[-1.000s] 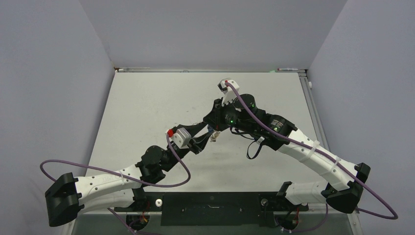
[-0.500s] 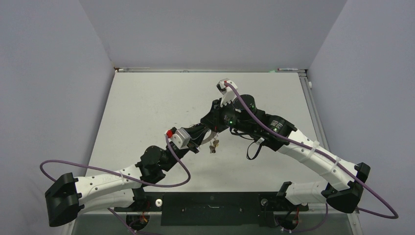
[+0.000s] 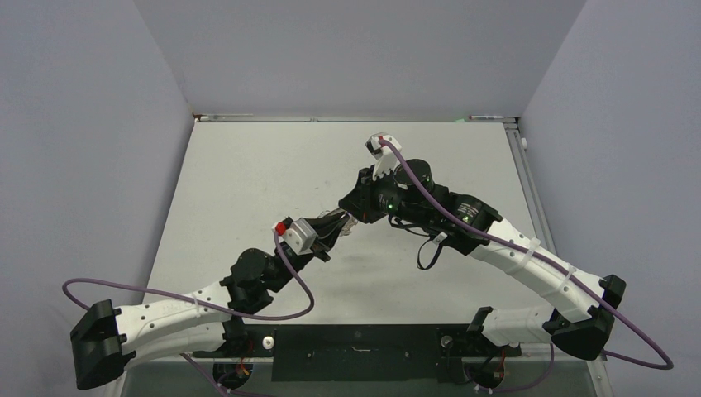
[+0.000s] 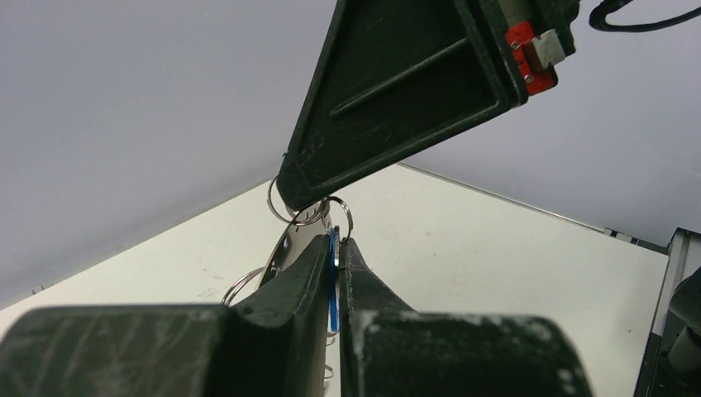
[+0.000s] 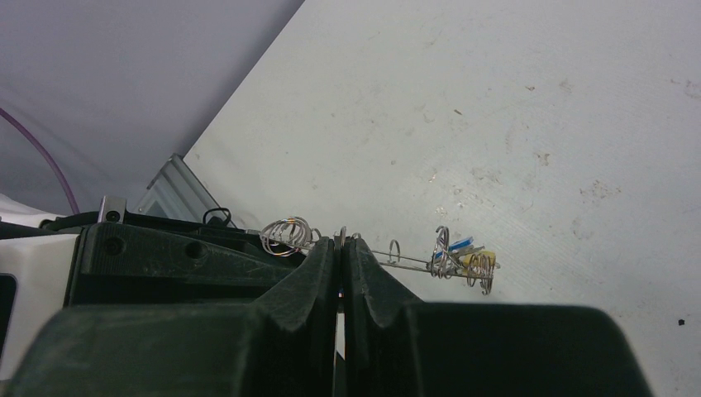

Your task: Put the keys on the keyring

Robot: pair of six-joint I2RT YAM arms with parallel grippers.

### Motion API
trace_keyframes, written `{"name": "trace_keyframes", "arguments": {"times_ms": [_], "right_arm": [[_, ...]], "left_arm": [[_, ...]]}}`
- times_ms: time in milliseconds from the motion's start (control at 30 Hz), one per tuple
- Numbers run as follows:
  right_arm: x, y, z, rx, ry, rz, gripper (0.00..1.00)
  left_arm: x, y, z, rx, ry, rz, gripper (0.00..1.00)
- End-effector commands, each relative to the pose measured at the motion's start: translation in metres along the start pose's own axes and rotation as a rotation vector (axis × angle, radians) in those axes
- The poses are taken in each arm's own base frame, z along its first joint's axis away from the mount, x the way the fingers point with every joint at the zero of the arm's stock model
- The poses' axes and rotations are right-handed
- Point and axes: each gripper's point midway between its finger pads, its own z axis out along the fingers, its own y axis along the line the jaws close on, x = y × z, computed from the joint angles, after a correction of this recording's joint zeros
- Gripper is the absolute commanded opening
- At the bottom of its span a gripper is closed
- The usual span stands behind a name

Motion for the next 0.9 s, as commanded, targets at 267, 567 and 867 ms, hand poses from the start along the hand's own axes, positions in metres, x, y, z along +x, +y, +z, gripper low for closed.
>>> {"name": "trace_keyframes", "arguments": {"times_ms": [267,567,867], "right_arm": [[-0.045,0.019,-0.018,-0.029,-0.119,-0.030,0.05],[-0.043,0.024,-0.017,-0.053,-0.094,-0.054,0.05],[-0.043,0.024,-0.019,-0.057,-0.086,-0.067,0.05]], "left_arm": [[0.011,0.020,-0.017,-0.070,0.081,0.083,0.00],[0.005,0.028,-0.021,-0.097,0.102,0.102,0.00],[0.008,0.034,-0.033,-0.115,0.148,0.114,0.00]]}}
